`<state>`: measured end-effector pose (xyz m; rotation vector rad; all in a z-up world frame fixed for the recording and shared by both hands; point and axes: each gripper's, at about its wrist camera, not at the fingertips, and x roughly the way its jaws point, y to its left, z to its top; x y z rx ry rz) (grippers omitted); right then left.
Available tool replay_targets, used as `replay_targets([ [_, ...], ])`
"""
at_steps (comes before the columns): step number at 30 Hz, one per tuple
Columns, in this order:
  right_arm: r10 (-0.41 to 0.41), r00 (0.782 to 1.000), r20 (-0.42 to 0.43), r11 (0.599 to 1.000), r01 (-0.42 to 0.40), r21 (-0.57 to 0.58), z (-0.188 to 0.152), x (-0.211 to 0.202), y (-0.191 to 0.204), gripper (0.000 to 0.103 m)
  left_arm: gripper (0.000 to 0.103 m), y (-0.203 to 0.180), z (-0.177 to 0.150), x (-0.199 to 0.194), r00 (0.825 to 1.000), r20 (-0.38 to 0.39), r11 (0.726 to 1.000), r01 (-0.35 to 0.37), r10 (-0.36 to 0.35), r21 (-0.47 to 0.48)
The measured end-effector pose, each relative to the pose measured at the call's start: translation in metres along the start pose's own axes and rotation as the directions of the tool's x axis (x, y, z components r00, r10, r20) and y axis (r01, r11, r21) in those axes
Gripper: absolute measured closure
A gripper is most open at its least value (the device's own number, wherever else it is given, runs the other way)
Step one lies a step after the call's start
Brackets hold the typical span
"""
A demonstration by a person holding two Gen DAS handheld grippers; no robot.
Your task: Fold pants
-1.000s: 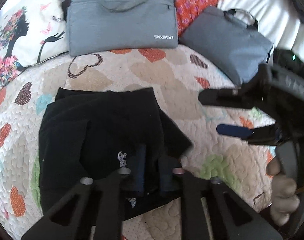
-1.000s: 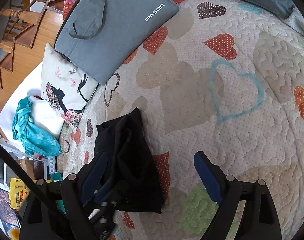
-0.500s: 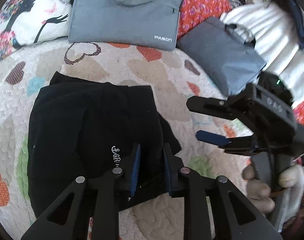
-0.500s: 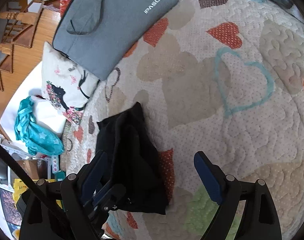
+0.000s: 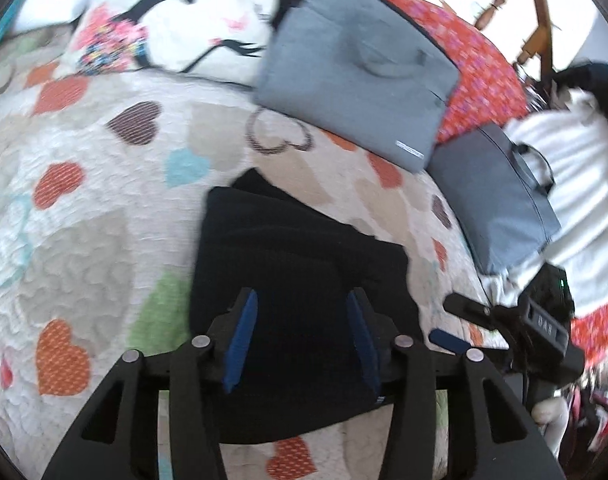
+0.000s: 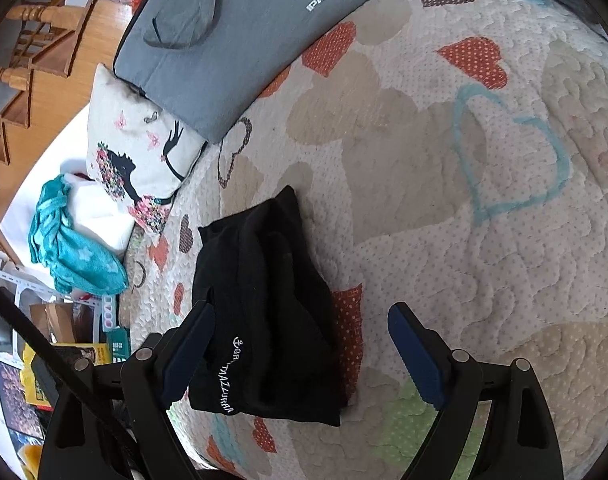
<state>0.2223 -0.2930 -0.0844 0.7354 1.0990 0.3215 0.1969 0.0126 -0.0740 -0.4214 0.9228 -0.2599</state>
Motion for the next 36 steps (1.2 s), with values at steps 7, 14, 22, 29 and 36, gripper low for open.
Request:
replay_targets([
  [7, 0.022, 0.998, -0.06, 0.999, -0.025, -0.037, 0.002, 0.039, 0.009, 0.011, 0.036, 0.054, 0.004, 0.032, 0.994, -0.108, 0.977, 0.005, -0.028, -0.213],
  [14, -0.015, 0.995, -0.095, 0.991, 0.002, -0.132, 0.006, 0.079, 0.044, 0.024, 0.033, 0.05, 0.013, 0.071, 0.982, -0.174, 0.98, 0.034, -0.069, -0.194],
  [22, -0.021, 0.998, -0.058, 0.979, 0.009, -0.205, 0.033, 0.086, 0.066, 0.053, 0.065, 0.008, 0.046, 0.06, 0.997, -0.078, 1.0, 0.007, -0.008, -0.015],
  [29, -0.055, 0.999, 0.004, 0.976, 0.054, -0.212, 0.058, 0.1, 0.066, 0.048, 0.056, 0.018, 0.065, 0.087, 0.992, -0.074, 0.994, -0.105, 0.102, -0.041],
  [36, -0.062, 0.997, 0.046, 0.981, 0.069, -0.18, 0.065, 0.077, 0.064, 0.036, 0.052, 0.032, 0.074, 0.059, 0.996, -0.07, 0.986, -0.073, 0.063, -0.151],
])
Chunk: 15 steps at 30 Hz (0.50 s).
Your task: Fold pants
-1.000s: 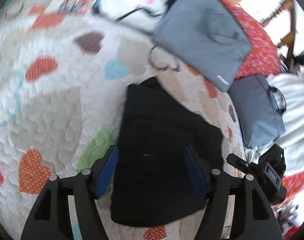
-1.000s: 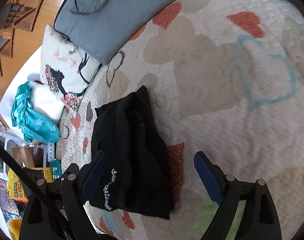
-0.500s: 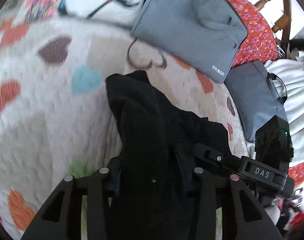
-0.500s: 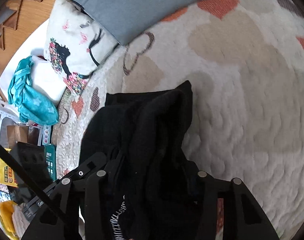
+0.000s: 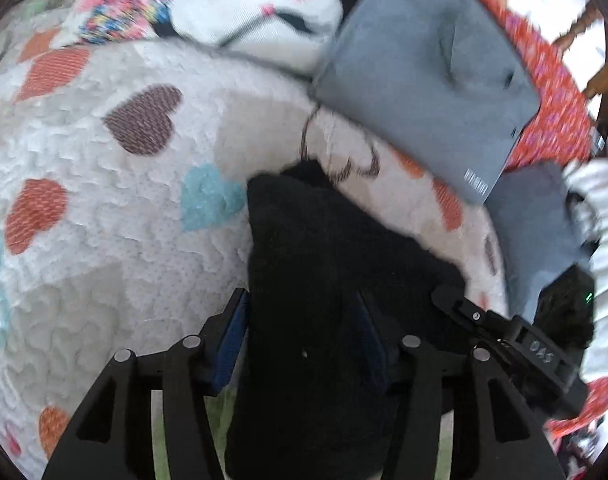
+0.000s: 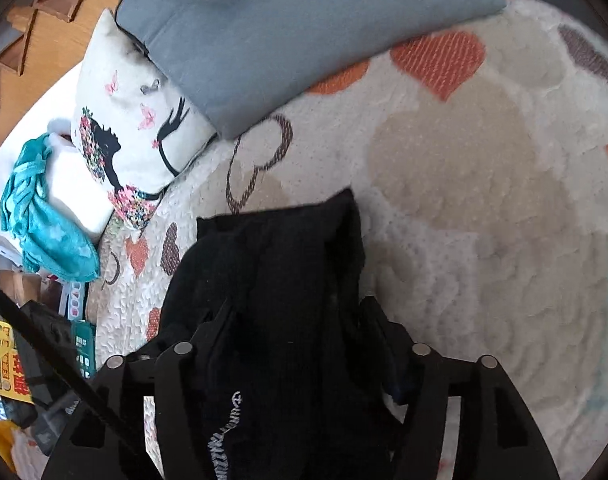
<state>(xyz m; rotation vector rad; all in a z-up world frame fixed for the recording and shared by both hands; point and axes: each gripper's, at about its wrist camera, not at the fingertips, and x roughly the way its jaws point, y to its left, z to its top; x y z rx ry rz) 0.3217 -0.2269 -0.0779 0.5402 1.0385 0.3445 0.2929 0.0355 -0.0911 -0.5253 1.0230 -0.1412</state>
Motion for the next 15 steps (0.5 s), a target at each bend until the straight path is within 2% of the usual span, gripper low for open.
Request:
replay_targets([
  [3, 0.004, 0.996, 0.089, 1.0, -0.002, -0.016, 0.002, -0.033, 0.005, 0.034, 0.051, 0.008, -0.005, -0.032, 0.997, 0.055, 0.998, 0.049, -0.047, -0.036],
  [5, 0.063, 0.993, 0.103, 0.998, -0.062, -0.016, -0.001, -0.049, 0.009, 0.033, 0.051, 0.012, -0.016, -0.043, 0.996, 0.058, 0.997, 0.063, -0.061, -0.034],
  [7, 0.146, 0.987, 0.066, 0.989, -0.146, -0.004, -0.008, -0.054, 0.01, 0.033, 0.051, 0.013, -0.028, -0.039, 0.997, 0.018, 0.997, 0.074, -0.073, -0.036],
  [9, 0.225, 0.974, -0.017, 0.974, -0.224, 0.047, -0.02, -0.044, 0.008, 0.033, 0.051, 0.015, -0.041, -0.029, 0.997, -0.039, 0.996, 0.072, -0.074, -0.044],
  [11, 0.274, 0.958, -0.085, 0.958, -0.264, 0.114, -0.031, -0.03, 0.002, 0.033, 0.051, 0.019, -0.054, -0.018, 0.996, -0.076, 0.998, 0.037, -0.04, -0.041],
  [13, 0.28, 0.951, -0.132, 0.952, -0.258, 0.164, -0.043, -0.017, -0.003, 0.033, 0.051, 0.017, -0.064, -0.017, 0.998, -0.062, 1.0, -0.017, 0.017, 0.002],
  [15, 0.265, 0.953, -0.147, 0.955, -0.239, 0.176, -0.049, -0.013, -0.008, 0.035, 0.05, 0.016, -0.07, -0.02, 0.998, -0.053, 0.999, -0.038, 0.039, 0.03],
])
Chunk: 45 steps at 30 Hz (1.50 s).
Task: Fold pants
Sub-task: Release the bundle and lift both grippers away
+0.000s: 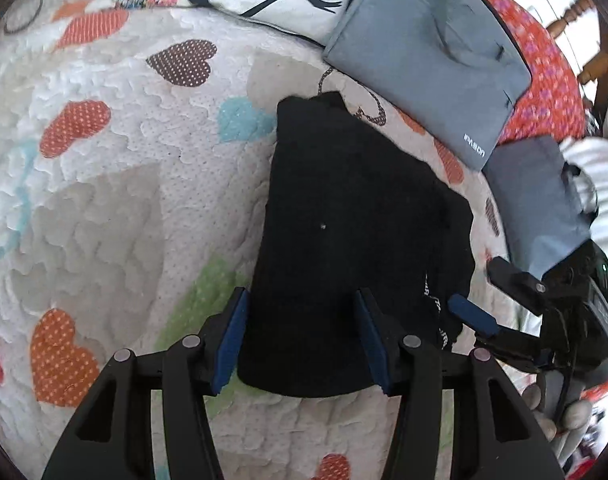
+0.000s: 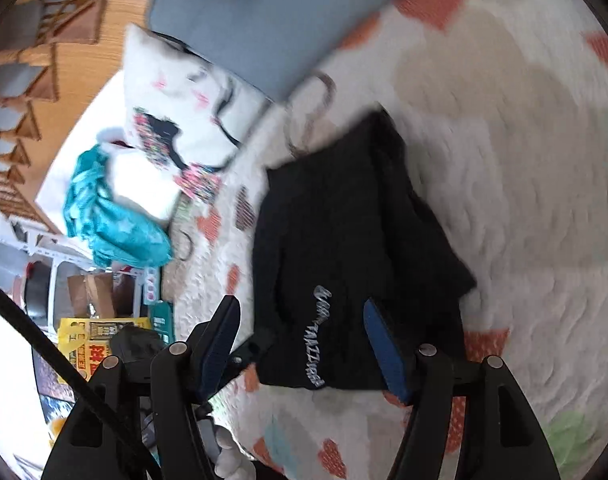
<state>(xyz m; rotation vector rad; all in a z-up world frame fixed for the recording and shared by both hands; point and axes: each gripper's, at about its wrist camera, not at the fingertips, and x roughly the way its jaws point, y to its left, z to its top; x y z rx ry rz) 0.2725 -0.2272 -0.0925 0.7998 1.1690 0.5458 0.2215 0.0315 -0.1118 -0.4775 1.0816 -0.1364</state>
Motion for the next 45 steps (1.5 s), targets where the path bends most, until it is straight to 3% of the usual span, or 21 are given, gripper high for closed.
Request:
replay_targets([
  [2, 0.001, 1.0, -0.001, 1.0, -0.001, -0.004, -0.001, -0.001, -0.001, 0.035, 0.048, 0.002, -0.006, -0.003, 1.0, -0.003, 1.0, -0.018, 0.018, 0.01],
  [10, -0.01, 0.999, 0.039, 1.0, 0.009, 0.027, -0.001, -0.001, -0.007, 0.035, 0.043, 0.016, -0.004, -0.006, 0.998, -0.028, 0.997, 0.056, -0.058, -0.056],
  [13, -0.104, 0.988, 0.119, 0.995, 0.104, 0.0, -0.007, -0.016, 0.002, 0.034, 0.043, 0.006, -0.008, -0.023, 0.999, 0.015, 0.999, 0.033, -0.033, -0.007],
  [15, -0.207, 0.962, 0.176, 0.975, 0.218, -0.046, -0.015, -0.028, 0.012, 0.03, 0.043, -0.003, -0.014, -0.035, 0.998, 0.057, 0.999, 0.009, -0.011, 0.042],
  [18, -0.239, 0.944, 0.225, 0.958, 0.267, -0.103, -0.032, -0.043, 0.023, 0.03, 0.043, -0.023, -0.028, -0.053, 0.99, 0.135, 0.99, -0.051, 0.033, 0.131],
  [21, -0.268, 0.928, 0.261, 0.938, 0.312, -0.148, -0.056, -0.052, 0.03, 0.03, 0.042, -0.039, -0.047, -0.069, 0.965, 0.242, 0.965, -0.157, 0.105, 0.211],
  [24, -0.309, 0.906, 0.29, 0.907, 0.372, -0.196, -0.084, -0.056, 0.036, 0.03, 0.033, -0.049, -0.066, -0.081, 0.923, 0.343, 0.935, -0.262, 0.171, 0.238],
  [27, -0.348, 0.886, 0.308, 0.88, 0.422, -0.219, -0.108, -0.055, 0.037, 0.03, 0.023, -0.056, -0.084, -0.093, 0.89, 0.405, 0.917, -0.321, 0.208, 0.235],
  [29, -0.37, 0.876, 0.308, 0.868, 0.444, -0.221, -0.119, -0.054, 0.033, 0.03, 0.018, -0.058, -0.09, -0.097, 0.881, 0.422, 0.91, -0.336, 0.213, 0.243],
  [33, -0.411, 0.864, 0.291, 0.848, 0.48, -0.227, -0.128, -0.045, 0.027, 0.03, 0.018, -0.059, -0.093, -0.097, 0.89, 0.406, 0.909, -0.327, 0.206, 0.257],
  [36, -0.43, 0.856, 0.288, 0.832, 0.499, -0.243, -0.129, -0.038, 0.027, 0.03, 0.018, -0.052, -0.089, -0.09, 0.919, 0.345, 0.925, -0.286, 0.191, 0.25],
  [40, -0.435, 0.858, 0.274, 0.824, 0.502, -0.262, -0.129, -0.028, 0.03, 0.03, 0.018, -0.043, -0.086, -0.082, 0.942, 0.283, 0.943, -0.247, 0.18, 0.222],
  [45, -0.443, 0.862, 0.245, 0.82, 0.5, -0.277, -0.13, -0.016, 0.032, 0.03, 0.018, -0.04, -0.083, -0.077, 0.948, 0.262, 0.947, -0.241, 0.182, 0.211],
])
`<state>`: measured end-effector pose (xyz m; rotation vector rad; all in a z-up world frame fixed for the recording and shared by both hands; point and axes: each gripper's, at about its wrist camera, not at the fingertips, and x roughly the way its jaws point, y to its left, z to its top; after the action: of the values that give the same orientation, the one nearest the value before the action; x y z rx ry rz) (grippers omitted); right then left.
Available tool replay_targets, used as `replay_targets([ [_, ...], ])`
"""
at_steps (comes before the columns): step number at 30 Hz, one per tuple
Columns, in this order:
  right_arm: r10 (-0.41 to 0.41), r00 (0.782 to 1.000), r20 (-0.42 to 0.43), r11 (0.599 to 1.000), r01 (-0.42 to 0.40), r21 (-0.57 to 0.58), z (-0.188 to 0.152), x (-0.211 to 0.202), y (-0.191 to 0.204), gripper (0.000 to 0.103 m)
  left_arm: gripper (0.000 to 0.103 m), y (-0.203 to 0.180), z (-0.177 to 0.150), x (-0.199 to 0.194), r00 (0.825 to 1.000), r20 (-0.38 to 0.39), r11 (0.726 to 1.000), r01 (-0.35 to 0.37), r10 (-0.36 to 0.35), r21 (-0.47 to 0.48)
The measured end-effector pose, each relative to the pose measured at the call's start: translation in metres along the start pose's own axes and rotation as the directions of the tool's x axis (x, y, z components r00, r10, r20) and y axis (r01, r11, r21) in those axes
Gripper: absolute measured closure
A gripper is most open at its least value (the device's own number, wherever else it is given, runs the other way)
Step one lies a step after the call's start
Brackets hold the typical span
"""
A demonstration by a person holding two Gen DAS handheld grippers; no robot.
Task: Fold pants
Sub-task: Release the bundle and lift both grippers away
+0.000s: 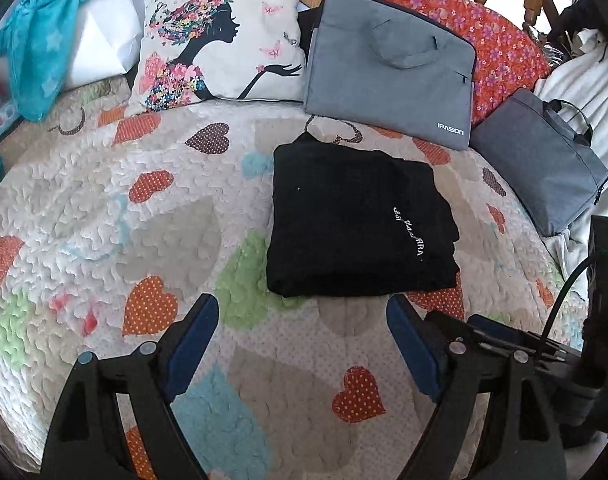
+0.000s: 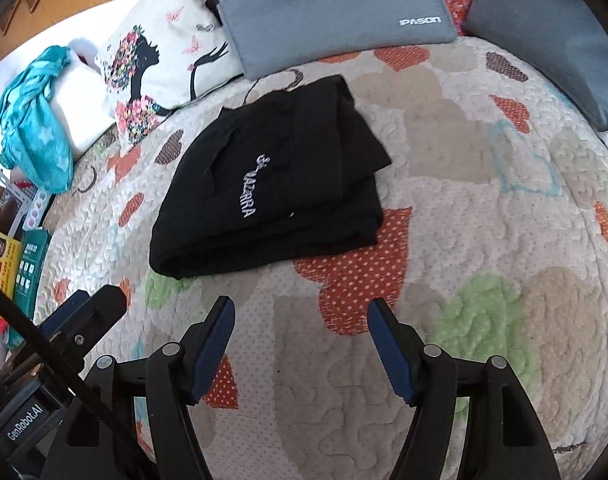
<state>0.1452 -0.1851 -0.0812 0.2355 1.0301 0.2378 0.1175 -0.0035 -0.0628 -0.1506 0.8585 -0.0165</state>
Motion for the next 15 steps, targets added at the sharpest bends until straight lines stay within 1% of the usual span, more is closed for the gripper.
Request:
replay_targets([
  [6, 0.002, 1.0, -0.017, 1.0, -0.002, 0.0, -0.001, 0.005, 0.002, 0.028, 0.018, -0.001, 0.0, 0.005, 1.0, -0.018, 1.0, 0.006, -0.006, 0.0],
  [9, 0.0, 1.0, -0.024, 1.0, 0.001, 0.005, -0.001, 0.007, 0.001, 0.027, 0.018, -0.002, 0.0, 0.005, 1.0, -0.017, 1.0, -0.003, 0.003, 0.005],
  [13, -0.004, 1.0, -0.027, 1.0, 0.004, 0.006, -0.002, 0.009, 0.001, 0.027, 0.018, -0.004, 0.001, -0.001, 0.999, 0.027, 1.0, -0.026, 0.025, 0.014],
  [15, -0.004, 1.0, -0.029, 1.0, 0.004, 0.0, -0.003, 0.009, 0.003, 0.027, 0.018, -0.003, 0.002, -0.008, 0.997, 0.072, 0.999, -0.04, 0.039, 0.014],
])
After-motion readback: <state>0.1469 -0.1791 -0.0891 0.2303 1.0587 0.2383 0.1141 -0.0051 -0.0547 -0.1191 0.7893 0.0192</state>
